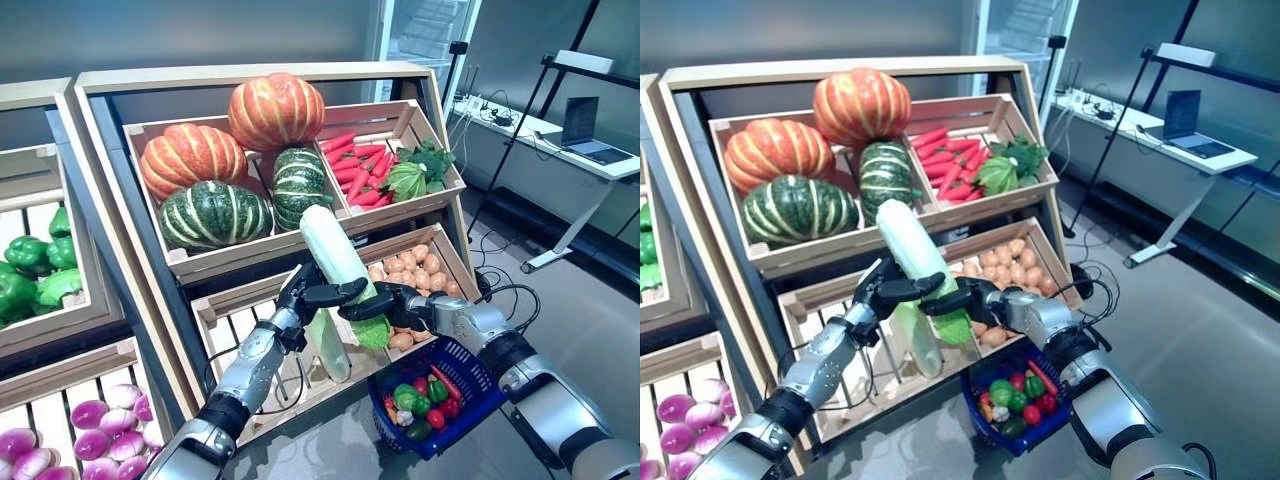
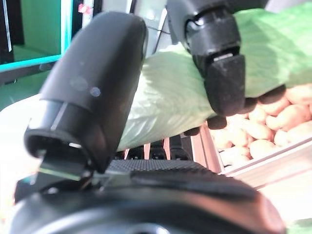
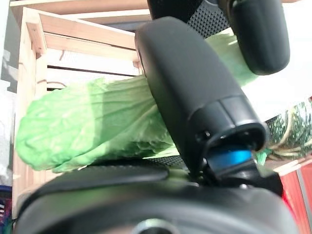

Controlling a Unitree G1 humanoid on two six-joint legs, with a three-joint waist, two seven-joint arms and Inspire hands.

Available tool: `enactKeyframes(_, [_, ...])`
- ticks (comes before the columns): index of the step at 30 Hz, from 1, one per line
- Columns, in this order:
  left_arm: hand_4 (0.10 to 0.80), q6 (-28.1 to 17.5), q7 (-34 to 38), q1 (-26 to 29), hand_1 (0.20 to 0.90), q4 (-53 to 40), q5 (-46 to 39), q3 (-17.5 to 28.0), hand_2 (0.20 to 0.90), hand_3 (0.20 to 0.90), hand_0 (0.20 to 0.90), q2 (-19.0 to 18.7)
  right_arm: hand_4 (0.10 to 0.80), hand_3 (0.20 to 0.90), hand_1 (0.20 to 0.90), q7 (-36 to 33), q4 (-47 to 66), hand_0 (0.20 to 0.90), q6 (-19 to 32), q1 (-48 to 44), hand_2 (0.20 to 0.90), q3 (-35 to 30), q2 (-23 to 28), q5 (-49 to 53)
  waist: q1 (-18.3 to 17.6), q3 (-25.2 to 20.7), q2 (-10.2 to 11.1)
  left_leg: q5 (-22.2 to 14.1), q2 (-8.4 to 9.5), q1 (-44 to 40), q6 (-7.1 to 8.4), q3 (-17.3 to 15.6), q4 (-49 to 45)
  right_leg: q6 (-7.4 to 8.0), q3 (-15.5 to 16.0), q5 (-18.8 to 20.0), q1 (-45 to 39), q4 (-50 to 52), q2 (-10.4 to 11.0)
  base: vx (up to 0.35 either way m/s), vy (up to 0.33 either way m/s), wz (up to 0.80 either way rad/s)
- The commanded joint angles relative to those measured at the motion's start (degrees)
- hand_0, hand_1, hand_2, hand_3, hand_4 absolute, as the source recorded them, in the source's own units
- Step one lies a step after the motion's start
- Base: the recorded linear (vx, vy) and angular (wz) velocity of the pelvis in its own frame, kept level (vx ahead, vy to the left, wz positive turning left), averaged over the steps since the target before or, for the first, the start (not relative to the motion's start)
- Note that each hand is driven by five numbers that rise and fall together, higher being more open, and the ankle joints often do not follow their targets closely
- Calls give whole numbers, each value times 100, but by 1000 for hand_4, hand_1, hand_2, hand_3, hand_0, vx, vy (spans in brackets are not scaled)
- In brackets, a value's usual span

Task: Put vegetables into the basket

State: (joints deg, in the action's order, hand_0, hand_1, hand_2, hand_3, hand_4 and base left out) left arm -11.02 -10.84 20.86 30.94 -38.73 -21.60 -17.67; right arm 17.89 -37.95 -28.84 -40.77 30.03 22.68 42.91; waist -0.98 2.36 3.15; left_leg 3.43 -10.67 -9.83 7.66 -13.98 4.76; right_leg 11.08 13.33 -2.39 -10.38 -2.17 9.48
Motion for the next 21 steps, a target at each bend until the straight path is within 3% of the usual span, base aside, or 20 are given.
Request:
enactKeyframes(1, [800,-811,73,762,900,-82,690,-222,900,900,900,-249,400,300,300,129,-392,300,812,-1142,300,-783,583,173,49,-269,-27,-250,245,58,-204,120,-69,-414,-53,287,190,77,-171,-8,-7,-13])
enactKeyframes(11, [800,-985,1056,1308,900,271,1936,15,900,900,900,-1206,400,300,300,543,-1133,300,985,-549,300,-1048,1331,-172,-58,-193,-22,-215,189,156,-199,0,-145,-390,-125,309,330,140,-169,-22,-12,-6])
enactKeyframes(21, [800,-1412,2035,1871,900,902,3053,-65,900,900,900,-1903,400,300,300,807,-1920,300,1193,-67,300,-1267,1677,-321,-146,-105,-54,-193,170,173,-167,-18,-98,-359,-149,334,327,62,-172,-12,-9,-4])
